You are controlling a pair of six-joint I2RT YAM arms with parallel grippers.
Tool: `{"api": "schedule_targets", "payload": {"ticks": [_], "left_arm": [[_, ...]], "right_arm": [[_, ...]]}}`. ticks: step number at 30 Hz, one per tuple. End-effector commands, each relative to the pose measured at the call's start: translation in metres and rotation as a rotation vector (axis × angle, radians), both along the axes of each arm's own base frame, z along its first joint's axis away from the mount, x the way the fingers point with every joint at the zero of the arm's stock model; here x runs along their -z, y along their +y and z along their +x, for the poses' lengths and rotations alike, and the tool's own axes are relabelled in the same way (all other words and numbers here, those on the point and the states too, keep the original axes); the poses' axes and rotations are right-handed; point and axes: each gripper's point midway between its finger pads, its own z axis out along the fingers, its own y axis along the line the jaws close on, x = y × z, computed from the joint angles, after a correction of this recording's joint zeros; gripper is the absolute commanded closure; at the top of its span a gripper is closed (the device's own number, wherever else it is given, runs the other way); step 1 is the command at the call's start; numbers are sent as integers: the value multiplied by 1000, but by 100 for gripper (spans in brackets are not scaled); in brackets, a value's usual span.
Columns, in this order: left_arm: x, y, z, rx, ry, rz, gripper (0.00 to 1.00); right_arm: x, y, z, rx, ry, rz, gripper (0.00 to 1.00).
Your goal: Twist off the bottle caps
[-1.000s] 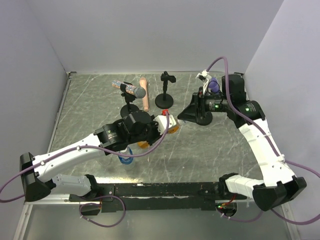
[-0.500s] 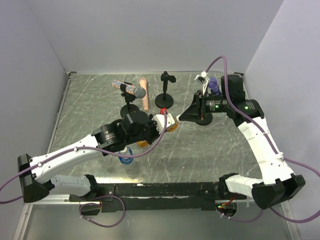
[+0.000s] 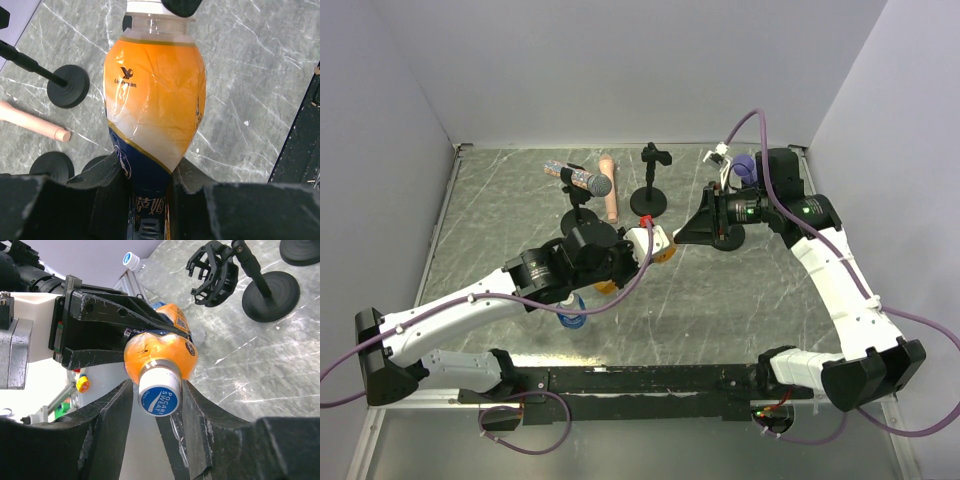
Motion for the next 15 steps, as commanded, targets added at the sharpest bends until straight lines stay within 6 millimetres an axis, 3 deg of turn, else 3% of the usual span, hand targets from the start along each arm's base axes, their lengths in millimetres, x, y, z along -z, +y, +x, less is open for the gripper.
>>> {"api": "schedule_targets", "payload": {"ticks": [1,7,11,15], "left_arm": [[-29,-6,0,4,-31,-89,99],[-27,-4,-3,14,-32,-82,99],[-23,0,-9,75,-56,-56,99],[-29,0,-34,253,-37,-89,99]], "right_arm": [[-19,3,-5,-38,-41,33,52],[-25,3,-10,-73,-92,42,100],[-29,2,-30,-224,-274,43,100],[-31,2,-64,-474,-579,67,100]]}}
